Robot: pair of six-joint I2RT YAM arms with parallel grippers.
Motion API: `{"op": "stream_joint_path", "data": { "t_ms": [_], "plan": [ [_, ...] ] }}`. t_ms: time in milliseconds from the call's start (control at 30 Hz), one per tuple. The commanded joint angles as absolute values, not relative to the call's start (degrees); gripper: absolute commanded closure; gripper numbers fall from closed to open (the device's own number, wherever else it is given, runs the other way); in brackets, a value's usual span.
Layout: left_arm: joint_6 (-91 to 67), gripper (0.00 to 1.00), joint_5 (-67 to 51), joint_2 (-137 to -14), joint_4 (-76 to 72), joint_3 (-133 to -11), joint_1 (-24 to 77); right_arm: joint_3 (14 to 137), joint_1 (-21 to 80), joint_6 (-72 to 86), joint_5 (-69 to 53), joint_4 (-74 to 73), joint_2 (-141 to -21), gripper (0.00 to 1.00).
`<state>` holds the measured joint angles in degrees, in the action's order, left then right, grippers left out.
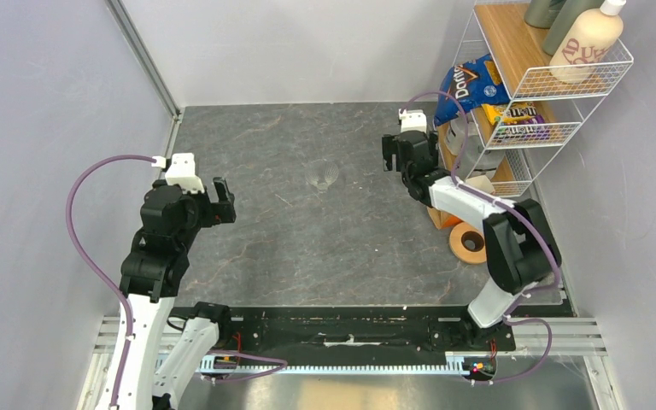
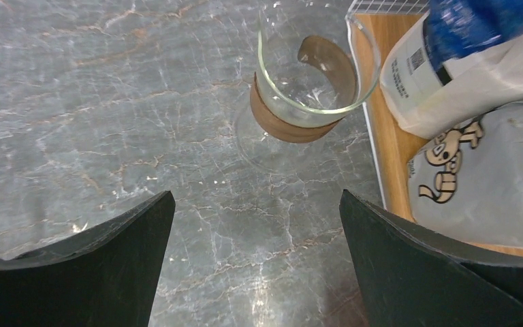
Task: Place the coffee filter in the dripper
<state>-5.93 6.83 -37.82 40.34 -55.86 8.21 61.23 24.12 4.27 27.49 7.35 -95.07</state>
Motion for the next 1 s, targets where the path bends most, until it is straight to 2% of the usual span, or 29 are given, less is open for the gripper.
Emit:
{"op": "stream_joint_path", "data": {
  "t_ms": [0, 533, 967],
  "plan": [
    [-8.2, 0.0, 4.8, -37.8, 36.8, -56.3, 8.0, 63.7, 22.1, 4.9, 28.7, 13.9, -99.4, 0.01],
    [-7.7, 0.0, 4.0, -39.1, 34.1, -54.9, 8.0, 67.6, 18.0, 4.1, 27.3, 23.1, -110.1, 0.01],
    [-7.1, 0.0, 3.7, -39.3, 33.4, -54.0, 8.0, 70.9, 16.5, 0.8, 23.9, 26.4, -113.7, 0.01]
  ]
}}
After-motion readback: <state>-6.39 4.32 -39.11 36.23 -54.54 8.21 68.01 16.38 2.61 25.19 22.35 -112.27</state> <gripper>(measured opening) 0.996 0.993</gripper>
